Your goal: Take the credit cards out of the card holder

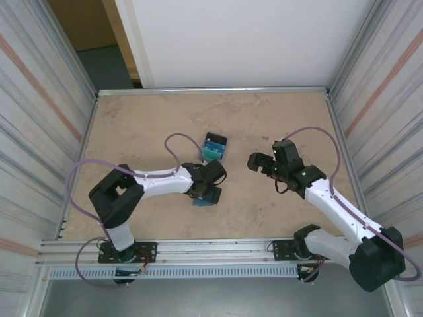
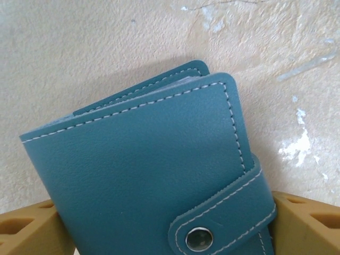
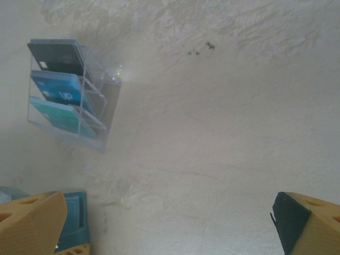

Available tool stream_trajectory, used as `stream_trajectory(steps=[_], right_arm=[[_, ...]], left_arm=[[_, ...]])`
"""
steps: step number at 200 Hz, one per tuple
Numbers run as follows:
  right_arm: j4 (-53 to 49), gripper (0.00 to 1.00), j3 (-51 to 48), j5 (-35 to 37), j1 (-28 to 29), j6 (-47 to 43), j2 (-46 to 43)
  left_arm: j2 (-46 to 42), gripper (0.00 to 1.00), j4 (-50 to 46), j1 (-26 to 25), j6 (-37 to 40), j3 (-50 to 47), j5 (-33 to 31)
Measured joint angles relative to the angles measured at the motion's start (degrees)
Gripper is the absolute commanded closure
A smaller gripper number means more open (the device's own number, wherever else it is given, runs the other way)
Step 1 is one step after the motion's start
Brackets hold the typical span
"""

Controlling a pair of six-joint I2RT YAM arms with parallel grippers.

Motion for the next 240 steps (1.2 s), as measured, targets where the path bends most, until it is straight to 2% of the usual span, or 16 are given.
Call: stream_trajectory(steps=[68,109,165,240], right_arm=[[7.3,0.12,-2.2,-16.4,0.0,5.3,4.6],[14.1,0.17,-3.9,-22.8,3.0,7.3,8.1],[22.0,0.25,-3.9,-26.4,7.7,8.7,13.5],[27.4,0.30,-1.1,-29.4,8.7,9.2,19.9]], left_arm=[[-10.0,0.19,8.3,0.1,1.8,-8.8,0.0],[-14.3,0.20,14.2,0.1,4.1,-12.0,0.1],[-18.6,0.21,22.2,0.1,7.0,-16.0,1.6],[-21.6,0.22,28.7,0.1,9.5,-17.5,2.7]])
